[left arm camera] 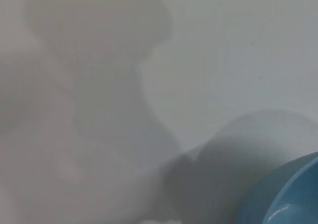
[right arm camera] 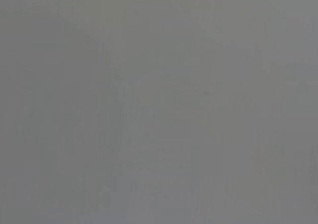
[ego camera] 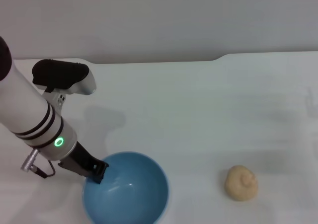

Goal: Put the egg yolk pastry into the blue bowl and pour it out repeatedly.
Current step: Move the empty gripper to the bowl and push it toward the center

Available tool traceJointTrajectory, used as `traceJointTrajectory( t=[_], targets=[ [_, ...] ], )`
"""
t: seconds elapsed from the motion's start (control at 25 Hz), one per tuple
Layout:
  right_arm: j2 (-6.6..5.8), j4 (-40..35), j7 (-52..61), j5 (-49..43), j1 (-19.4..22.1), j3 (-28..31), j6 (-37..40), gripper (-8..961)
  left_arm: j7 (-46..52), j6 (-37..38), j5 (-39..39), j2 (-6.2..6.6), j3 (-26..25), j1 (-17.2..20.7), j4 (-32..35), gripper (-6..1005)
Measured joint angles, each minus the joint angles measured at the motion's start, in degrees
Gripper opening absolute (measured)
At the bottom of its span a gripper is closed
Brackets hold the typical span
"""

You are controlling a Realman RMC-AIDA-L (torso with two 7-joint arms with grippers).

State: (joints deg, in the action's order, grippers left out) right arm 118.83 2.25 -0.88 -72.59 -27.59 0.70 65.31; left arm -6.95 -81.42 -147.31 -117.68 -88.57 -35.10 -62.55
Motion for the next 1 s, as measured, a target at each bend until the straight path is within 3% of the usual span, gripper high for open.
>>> traceJointTrajectory(
  t=[0.56,0.84,1.0],
  targets=[
    [0.02,1.3,3.5,-0.1,-1.1,0.0,0.4,454,-0.4,-0.3,-1.4,0.09,-0.6,-2.8,-0.5,12],
    [-0.35,-1.5,21.1,-0.4,-3.8,-4.0,-0.9,454,-1.1,-0.1,-1.5,0.11,-1.6,-4.1,-0.8,1],
    [-0.88,-9.1,46.3,-2.7,-5.6,-13.6,-6.6,453,-2.0,0.7,-1.5,0.08,-3.1,-4.6,-1.9,2]
  ],
)
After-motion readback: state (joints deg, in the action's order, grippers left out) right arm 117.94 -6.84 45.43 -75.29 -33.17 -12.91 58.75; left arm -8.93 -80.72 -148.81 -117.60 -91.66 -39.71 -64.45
